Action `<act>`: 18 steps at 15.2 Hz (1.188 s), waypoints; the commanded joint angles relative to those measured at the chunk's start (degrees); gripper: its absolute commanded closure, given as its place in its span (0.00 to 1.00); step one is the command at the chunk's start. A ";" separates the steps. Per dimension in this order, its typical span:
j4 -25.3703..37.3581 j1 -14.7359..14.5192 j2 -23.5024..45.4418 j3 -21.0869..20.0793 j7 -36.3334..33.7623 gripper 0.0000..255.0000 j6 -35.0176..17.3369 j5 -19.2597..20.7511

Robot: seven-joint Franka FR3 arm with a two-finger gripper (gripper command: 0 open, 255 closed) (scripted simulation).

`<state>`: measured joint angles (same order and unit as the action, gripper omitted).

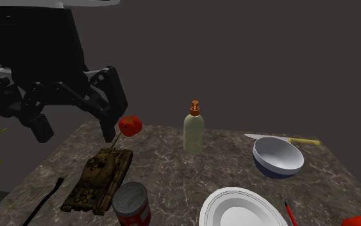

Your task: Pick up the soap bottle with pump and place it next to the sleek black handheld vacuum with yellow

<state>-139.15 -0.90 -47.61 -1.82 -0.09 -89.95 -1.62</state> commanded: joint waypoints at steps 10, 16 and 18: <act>8.38 2.06 18.89 5.79 6.72 0.00 -9.34 3.07; 17.24 2.95 32.16 8.99 11.12 0.00 -12.96 3.10; 20.77 3.25 36.66 9.91 12.61 0.00 -13.64 2.75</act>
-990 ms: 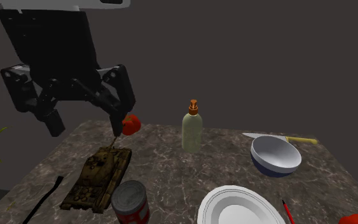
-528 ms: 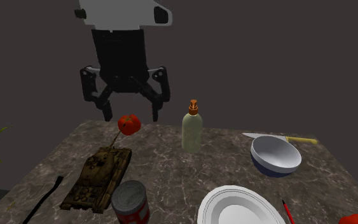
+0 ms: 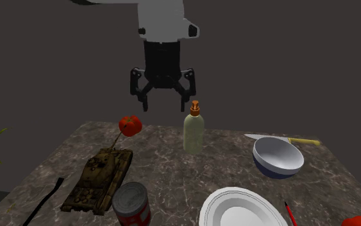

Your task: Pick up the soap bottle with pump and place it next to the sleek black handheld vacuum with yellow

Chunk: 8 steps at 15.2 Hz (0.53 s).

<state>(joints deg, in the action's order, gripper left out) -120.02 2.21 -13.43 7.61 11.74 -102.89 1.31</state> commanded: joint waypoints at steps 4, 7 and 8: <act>9.64 0.97 11.65 2.00 3.77 0.00 -1.22 -1.37; 16.57 1.83 18.72 2.85 5.92 0.00 -0.83 -2.58; 19.08 2.17 21.13 3.07 6.61 0.00 -0.54 -3.03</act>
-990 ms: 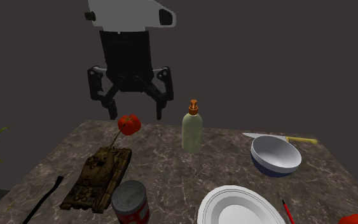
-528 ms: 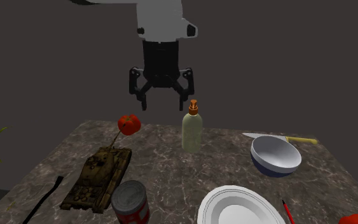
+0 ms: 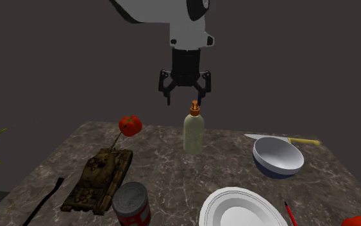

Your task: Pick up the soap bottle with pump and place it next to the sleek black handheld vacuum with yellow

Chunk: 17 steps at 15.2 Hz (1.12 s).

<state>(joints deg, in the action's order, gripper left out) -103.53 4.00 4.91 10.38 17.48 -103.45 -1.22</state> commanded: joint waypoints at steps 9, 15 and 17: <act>17.20 3.04 17.36 0.74 4.29 0.00 1.14 -3.16; 13.91 2.92 17.54 0.67 4.38 0.00 -2.31 -3.25; 13.92 2.92 17.54 0.67 4.38 0.00 -2.31 -3.25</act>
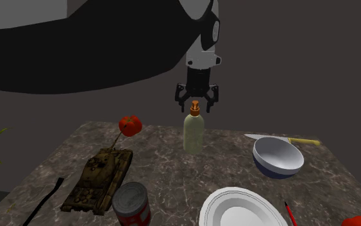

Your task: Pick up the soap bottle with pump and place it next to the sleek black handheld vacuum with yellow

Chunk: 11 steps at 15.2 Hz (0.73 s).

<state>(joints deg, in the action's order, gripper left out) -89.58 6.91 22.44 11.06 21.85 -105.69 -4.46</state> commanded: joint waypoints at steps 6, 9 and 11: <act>-0.03 0.00 0.01 0.00 0.01 1.00 -0.06 -0.01; -0.03 0.01 0.01 0.00 0.01 1.00 -0.05 -0.01; -0.03 0.01 0.02 0.00 0.01 1.00 -0.05 -0.01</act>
<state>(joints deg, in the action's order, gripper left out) -89.60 6.92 22.45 11.06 21.86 -105.74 -4.47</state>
